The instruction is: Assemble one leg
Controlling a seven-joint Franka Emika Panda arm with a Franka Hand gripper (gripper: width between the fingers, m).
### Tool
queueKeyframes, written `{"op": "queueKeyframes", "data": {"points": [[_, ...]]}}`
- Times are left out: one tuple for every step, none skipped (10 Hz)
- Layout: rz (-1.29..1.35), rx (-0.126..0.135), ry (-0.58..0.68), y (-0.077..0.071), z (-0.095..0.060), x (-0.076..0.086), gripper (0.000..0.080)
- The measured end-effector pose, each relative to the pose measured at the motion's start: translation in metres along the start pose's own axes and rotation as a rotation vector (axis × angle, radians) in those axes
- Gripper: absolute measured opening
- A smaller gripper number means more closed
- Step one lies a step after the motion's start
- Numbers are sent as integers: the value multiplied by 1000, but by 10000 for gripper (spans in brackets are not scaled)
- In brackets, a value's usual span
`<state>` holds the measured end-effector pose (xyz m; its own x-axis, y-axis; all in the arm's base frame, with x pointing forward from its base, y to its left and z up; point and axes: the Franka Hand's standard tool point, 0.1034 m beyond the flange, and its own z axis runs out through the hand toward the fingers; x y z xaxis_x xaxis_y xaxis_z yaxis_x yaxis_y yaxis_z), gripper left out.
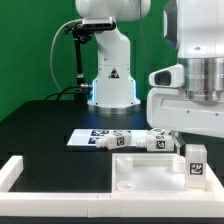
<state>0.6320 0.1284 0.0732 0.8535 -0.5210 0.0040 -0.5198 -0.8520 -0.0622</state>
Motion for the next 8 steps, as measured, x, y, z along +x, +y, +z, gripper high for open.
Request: {"op": "queueKeyframes", "data": {"points": [[-56, 2, 12, 3, -2, 4, 649], [-131, -5, 15, 5, -1, 5, 649], [-188, -9, 17, 5, -1, 5, 649], [-261, -11, 24, 5, -2, 6, 649], [-291, -13, 30, 4, -1, 6, 649], [-258, -14, 30, 4, -1, 7, 649], [-254, -14, 31, 5, -1, 7, 529], [-210, -13, 31, 4, -1, 7, 529]]}}
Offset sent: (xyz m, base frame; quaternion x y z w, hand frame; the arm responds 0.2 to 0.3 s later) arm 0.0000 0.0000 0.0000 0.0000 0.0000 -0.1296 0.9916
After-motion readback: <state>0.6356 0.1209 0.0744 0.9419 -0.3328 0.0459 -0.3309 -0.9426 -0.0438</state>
